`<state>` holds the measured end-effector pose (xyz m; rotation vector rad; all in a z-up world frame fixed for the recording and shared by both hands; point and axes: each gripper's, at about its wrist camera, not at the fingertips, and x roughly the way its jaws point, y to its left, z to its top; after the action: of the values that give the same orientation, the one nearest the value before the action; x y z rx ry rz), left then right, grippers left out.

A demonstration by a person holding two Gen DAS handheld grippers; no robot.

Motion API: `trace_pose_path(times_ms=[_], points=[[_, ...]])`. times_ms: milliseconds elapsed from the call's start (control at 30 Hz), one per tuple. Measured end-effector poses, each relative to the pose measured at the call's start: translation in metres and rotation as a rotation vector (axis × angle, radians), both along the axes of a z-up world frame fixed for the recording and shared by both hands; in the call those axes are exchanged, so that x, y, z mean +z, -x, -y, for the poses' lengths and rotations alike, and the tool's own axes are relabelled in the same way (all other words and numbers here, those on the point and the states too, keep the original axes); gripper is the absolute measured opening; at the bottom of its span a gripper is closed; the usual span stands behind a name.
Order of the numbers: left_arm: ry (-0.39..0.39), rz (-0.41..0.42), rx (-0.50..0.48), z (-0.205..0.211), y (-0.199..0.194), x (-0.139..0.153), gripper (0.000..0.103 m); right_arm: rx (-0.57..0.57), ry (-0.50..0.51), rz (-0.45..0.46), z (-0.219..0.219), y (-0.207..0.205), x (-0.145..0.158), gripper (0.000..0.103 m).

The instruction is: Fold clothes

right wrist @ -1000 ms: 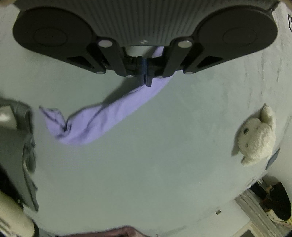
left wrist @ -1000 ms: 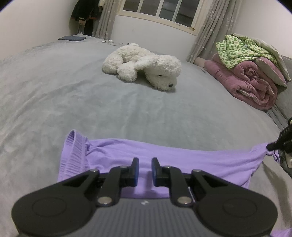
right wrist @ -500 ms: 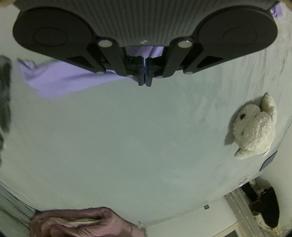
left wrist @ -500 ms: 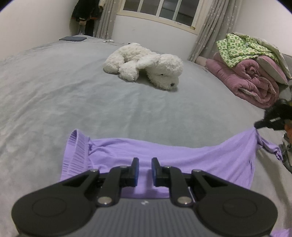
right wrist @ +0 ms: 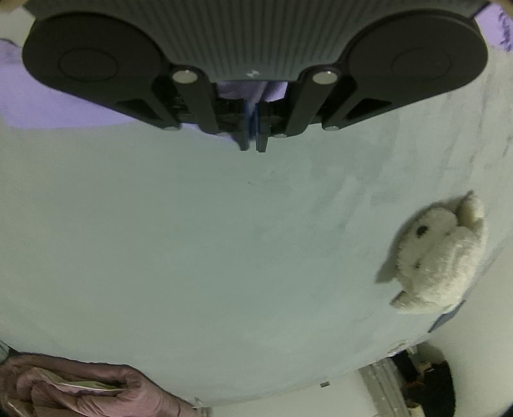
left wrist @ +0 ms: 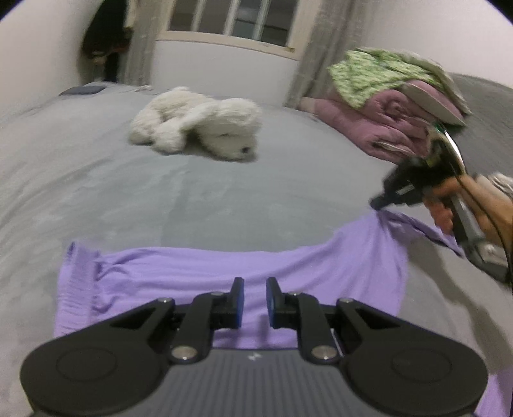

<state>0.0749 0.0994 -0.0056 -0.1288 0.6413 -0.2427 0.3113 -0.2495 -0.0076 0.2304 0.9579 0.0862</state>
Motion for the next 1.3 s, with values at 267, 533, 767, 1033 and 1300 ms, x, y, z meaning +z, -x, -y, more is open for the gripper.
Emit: trace_pose_path(times_ms=[267,533,767,1033,1300], points=[[0.033,0.004,-0.159,0.042,0.012,0.003,0.015,-0.065,-0.067,0.035,0.057,0.047,0.020,0.029],[-0.006,-0.010,-0.274,0.095,0.014,-0.007,0.021,-0.159,-0.172,0.016,0.112,0.100,0.000,0.029],[-0.026,-0.033,-0.261,0.100,0.011,-0.014,0.023,-0.182,-0.124,0.016,0.117,0.092,-0.011,0.029],[-0.071,-0.047,-0.105,0.056,0.008,-0.005,0.028,-0.142,0.008,0.100,0.070,0.084,0.017,0.030],[-0.064,-0.103,0.088,-0.011,0.031,0.004,0.029,0.075,-0.026,0.078,-0.033,0.095,0.024,0.033]])
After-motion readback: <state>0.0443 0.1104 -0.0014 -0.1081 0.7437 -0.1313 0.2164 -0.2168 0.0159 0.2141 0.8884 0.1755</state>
